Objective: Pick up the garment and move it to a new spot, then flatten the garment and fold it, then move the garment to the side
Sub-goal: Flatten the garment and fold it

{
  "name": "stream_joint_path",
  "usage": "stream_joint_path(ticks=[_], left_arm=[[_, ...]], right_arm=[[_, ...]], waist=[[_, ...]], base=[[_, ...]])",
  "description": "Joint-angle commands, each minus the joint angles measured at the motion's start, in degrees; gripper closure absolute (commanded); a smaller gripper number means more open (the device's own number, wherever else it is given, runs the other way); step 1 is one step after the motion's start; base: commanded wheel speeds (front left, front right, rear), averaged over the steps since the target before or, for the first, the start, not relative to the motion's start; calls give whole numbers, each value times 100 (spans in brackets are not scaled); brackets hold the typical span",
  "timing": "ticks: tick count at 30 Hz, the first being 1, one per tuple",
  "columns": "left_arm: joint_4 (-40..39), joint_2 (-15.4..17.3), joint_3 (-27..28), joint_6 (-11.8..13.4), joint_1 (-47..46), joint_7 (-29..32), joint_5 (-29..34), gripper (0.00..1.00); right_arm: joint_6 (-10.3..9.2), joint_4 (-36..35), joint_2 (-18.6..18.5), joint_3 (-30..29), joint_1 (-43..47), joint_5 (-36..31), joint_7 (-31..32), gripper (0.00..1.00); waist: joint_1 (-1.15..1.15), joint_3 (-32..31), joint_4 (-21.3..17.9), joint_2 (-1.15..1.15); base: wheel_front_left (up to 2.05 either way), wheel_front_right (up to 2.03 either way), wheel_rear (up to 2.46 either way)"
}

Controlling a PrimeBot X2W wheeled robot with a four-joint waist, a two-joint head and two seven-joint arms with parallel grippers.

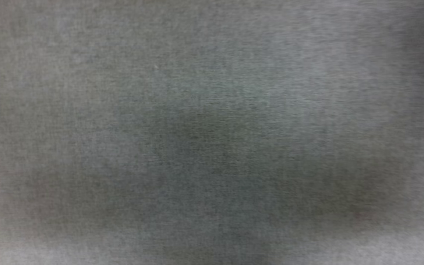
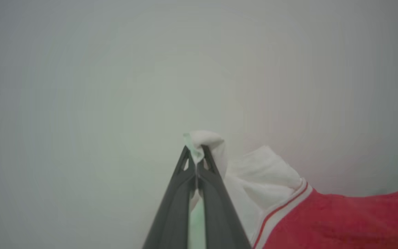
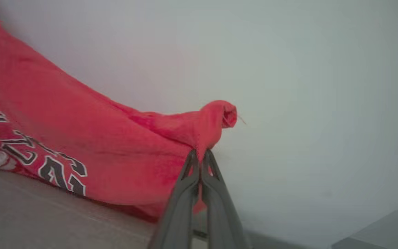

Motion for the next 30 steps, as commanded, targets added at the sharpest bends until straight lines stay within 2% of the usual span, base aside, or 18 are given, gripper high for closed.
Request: stream_joint_path(ticks=[1,8,14,22,24,26,30], left_arm=[[28,-7,-12,-16,95,-30,-61,100],[-26,-141,-519,-59,1232,341,-372,100],[-627,184,-1059,-51,2223,919,-761,100],[-2031,870,-1529,-50,3886,1612,-1415,100],[-2528,1081,-1594,73,4424,1771,-1559,100],[-3105,1368,-1646,307,5005,1902,-1717,100],[-4520,2066,-1654,1041,6218,2106,-2167,100]], right_arm=[[-8,24,2,31,35,59,-21,100],[-7,48,77,408,757,482,81,100],[-7,-440,-221,934,1634,1069,133,100],[-7,-1613,-992,1717,3151,2022,288,100],[-7,-1987,-1199,1908,3616,2271,337,100],[-8,-2331,-1474,2051,4031,2391,333,100],[-7,-2920,-1924,2123,4813,2640,261,100]], waist=[[0,59,223,0],[0,-756,337,0],[0,-1721,413,0],[0,-2900,556,0],[0,-3115,581,0],[0,-3281,600,0],[0,-3448,619,0]], base=[[0,0,0],[0,0,0],[0,0,0],[0,0,0],[0,0,0],[0,0,0],[0,0,0]])
